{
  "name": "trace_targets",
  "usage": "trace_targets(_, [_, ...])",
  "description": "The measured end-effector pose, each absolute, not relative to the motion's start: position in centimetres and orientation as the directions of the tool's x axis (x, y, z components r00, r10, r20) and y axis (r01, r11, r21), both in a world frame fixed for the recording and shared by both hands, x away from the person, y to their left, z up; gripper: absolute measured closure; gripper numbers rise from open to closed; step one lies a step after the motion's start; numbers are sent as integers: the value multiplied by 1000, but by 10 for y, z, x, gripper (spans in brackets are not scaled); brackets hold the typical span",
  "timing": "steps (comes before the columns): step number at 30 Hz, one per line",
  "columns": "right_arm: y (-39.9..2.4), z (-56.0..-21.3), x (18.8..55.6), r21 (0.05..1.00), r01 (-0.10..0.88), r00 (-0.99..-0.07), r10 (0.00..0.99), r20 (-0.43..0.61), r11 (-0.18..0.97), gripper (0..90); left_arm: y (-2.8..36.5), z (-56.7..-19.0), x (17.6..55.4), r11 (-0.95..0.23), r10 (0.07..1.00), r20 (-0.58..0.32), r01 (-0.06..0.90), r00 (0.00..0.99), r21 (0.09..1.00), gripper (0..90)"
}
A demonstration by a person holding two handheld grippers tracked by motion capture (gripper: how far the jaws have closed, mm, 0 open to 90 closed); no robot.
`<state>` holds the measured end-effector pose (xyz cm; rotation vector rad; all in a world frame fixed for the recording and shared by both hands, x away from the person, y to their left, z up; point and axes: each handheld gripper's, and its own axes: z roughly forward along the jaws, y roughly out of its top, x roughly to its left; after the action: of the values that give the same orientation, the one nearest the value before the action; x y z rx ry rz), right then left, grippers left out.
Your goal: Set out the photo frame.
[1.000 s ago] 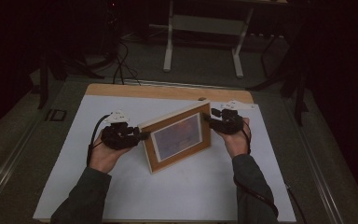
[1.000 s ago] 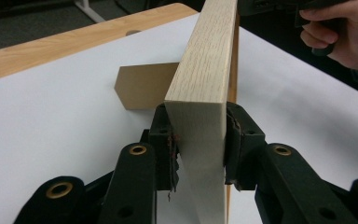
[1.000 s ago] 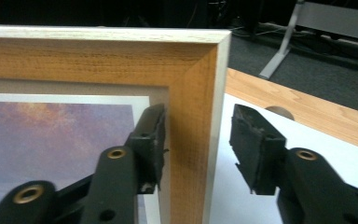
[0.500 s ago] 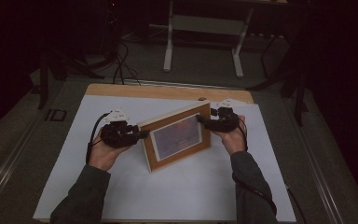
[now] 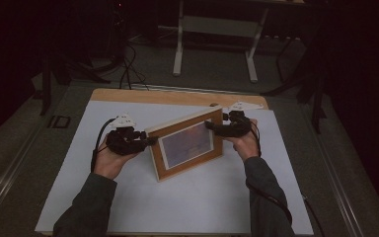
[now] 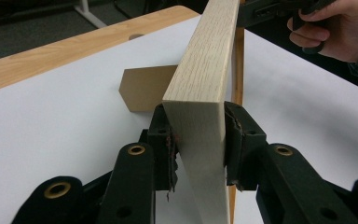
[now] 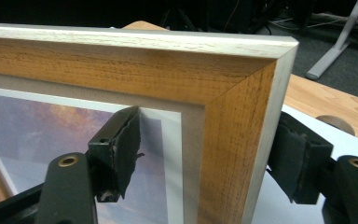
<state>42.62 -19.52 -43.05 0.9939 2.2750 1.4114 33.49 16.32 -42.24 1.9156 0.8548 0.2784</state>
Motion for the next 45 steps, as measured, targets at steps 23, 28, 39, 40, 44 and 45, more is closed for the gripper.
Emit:
trace_targets(23, [-210, -428, 423, 856, 437, -722, 675, 150, 278, 489, 164, -424, 341, -251, 683, -178, 456, 708, 854, 657])
trace_targets(28, [-212, -427, 421, 853, 441, -724, 672, 155, 278, 519, 165, -425, 343, -245, 697, -173, 457, 696, 855, 654])
trace_targets(39, [-214, -427, 413, 848, 447, -715, 683, 149, 283, 568, 166, -424, 349, -251, 712, -164, 466, 682, 849, 638])
trace_targets(40, [-214, -427, 412, 847, 449, -712, 687, 147, 284, 572, 166, -424, 350, -251, 712, -165, 467, 682, 848, 636])
trace_targets(44, [-217, -427, 405, 847, 455, -697, 701, 149, 273, 592, 165, -424, 356, -260, 708, -161, 466, 688, 846, 628])
trace_targets(45, [-217, -427, 403, 848, 457, -692, 706, 150, 268, 597, 165, -423, 357, -262, 705, -162, 465, 691, 845, 625])
